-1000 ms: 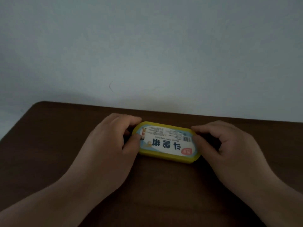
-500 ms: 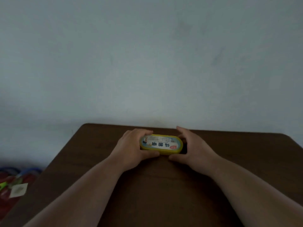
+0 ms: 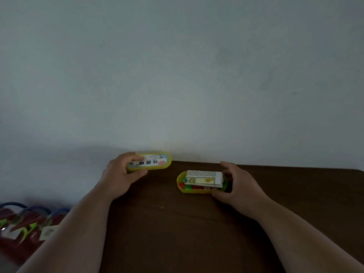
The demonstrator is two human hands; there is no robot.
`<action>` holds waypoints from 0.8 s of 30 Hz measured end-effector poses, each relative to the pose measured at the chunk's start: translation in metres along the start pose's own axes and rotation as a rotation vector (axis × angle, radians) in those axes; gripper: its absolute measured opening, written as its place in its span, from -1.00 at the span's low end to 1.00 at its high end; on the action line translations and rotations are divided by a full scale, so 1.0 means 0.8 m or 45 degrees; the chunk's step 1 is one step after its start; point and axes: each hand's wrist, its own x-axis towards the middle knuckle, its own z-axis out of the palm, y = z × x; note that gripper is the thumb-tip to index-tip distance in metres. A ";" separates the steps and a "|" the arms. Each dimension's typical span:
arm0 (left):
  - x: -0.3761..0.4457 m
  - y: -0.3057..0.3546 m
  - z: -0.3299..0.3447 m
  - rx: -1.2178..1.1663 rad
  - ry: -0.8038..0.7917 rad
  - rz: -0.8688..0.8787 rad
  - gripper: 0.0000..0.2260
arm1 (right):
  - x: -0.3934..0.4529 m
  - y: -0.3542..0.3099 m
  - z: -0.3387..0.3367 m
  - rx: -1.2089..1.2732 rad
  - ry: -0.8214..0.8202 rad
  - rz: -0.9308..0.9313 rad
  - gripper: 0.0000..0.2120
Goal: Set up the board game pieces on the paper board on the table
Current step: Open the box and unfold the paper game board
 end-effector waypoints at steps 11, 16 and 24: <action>-0.013 0.067 0.038 0.341 0.106 0.213 -0.76 | 0.011 0.011 0.004 -0.011 0.005 -0.074 -0.10; -0.050 0.141 0.099 0.352 -0.279 0.512 -0.54 | 0.013 0.011 0.008 0.006 0.050 -0.079 -0.13; -0.039 0.124 0.108 0.165 -0.092 0.454 -0.91 | 0.020 0.008 0.008 -0.011 0.098 -0.037 -0.26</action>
